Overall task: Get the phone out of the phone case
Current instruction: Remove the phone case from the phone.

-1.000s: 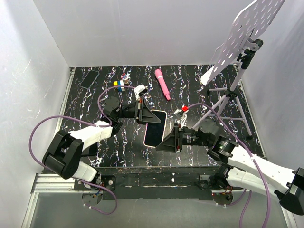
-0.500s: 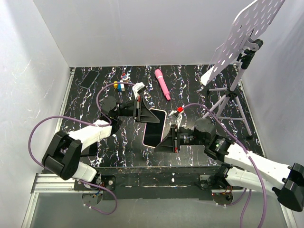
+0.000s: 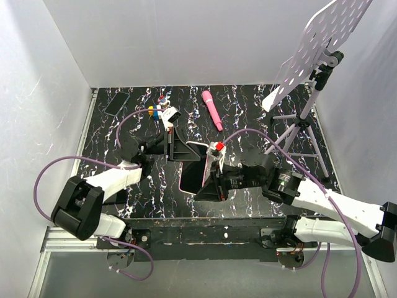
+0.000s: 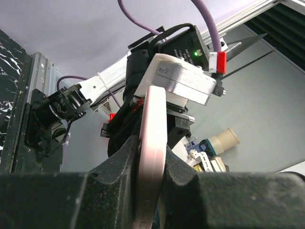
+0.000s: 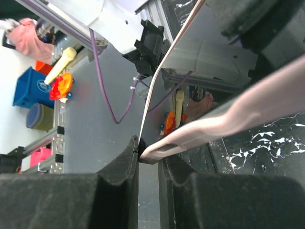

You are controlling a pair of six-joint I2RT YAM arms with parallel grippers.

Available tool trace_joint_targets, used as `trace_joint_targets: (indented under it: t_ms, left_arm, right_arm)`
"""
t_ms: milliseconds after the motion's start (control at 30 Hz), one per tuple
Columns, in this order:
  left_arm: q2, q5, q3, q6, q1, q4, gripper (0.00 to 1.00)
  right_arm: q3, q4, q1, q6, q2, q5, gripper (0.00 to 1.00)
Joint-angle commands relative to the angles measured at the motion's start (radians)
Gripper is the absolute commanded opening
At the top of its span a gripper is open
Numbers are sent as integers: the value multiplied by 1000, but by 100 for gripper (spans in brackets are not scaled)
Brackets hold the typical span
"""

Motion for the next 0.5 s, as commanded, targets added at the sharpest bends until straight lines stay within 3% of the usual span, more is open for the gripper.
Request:
trace_joint_targets:
  t_ms: [0, 467]
  left_arm:
    - [-14, -36, -54, -208, -43, 17, 0]
    - [78, -108, -86, -357, -62, 197, 0]
  right_arm:
    - [125, 67, 27, -268, 65, 298, 1]
    - [214, -57, 185, -422, 135, 843, 1]
